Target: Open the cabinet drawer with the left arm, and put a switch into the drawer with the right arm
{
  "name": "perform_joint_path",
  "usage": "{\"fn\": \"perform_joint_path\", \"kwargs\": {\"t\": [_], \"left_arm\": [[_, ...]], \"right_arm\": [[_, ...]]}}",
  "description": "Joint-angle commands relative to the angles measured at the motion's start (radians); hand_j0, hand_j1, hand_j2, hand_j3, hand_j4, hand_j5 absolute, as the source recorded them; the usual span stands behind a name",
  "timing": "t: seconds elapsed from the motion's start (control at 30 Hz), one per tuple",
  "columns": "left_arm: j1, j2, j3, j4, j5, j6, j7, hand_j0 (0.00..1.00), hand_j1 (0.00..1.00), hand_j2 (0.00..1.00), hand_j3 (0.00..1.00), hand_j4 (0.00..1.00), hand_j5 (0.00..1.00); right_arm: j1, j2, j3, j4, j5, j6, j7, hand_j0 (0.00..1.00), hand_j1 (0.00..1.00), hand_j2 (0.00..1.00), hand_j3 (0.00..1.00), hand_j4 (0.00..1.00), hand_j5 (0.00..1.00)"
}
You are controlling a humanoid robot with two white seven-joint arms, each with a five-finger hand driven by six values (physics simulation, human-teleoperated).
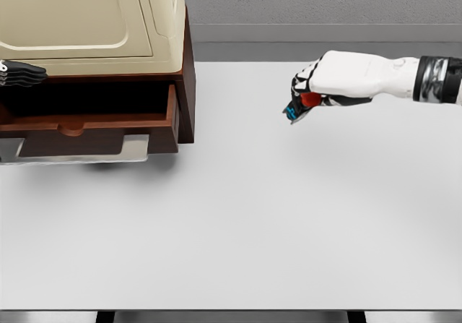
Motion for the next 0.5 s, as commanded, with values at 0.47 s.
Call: {"fn": "perform_joint_path", "kwargs": {"t": [0.47], "left_arm": [[0.0,0.0,0.001,0.0,0.006,0.0,0.0,1.0,1.0,1.0,1.0,1.0,1.0]], "right_arm": [[-0.118,0.172,0.084,0.001,-0.008,0.003,0.0,0.35,0.35,0.35,0.35,0.35,0.35]]}}
